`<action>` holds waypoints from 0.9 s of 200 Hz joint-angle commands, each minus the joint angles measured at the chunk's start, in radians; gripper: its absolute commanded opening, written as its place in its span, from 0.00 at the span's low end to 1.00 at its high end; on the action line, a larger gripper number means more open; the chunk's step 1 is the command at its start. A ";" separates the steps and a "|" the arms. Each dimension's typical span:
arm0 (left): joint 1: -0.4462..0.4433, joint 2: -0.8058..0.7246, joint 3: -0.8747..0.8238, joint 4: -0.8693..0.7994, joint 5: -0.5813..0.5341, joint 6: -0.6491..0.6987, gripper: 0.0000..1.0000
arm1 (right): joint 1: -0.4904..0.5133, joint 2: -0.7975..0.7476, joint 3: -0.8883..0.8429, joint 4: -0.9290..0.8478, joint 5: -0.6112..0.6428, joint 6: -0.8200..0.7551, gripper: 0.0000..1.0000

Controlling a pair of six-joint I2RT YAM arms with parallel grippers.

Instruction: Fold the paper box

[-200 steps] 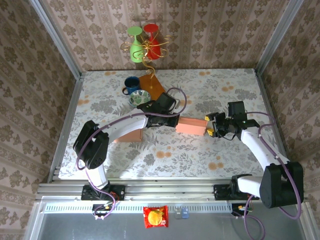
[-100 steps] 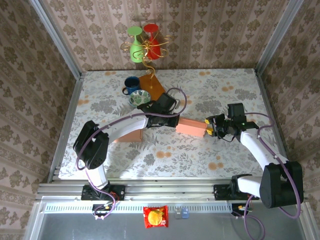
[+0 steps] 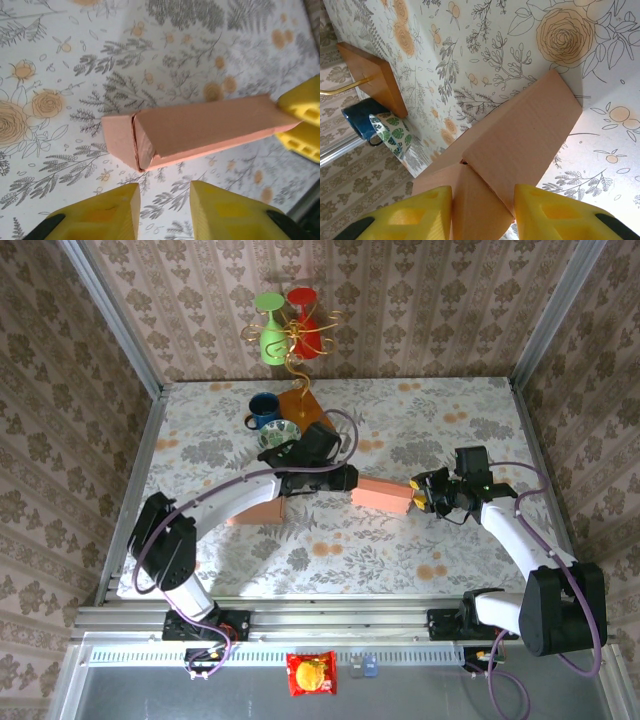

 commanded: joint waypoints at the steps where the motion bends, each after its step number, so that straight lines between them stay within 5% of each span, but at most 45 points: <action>1: 0.038 -0.012 0.009 0.035 0.073 -0.087 0.34 | -0.005 0.020 -0.006 -0.063 0.031 -0.035 0.38; 86: 0.060 0.159 0.111 0.011 0.176 -0.087 0.34 | -0.005 0.024 0.000 -0.064 0.035 -0.041 0.38; 180: 0.057 0.159 0.031 0.022 0.155 -0.054 0.31 | -0.005 -0.055 0.040 -0.142 0.074 -0.078 0.44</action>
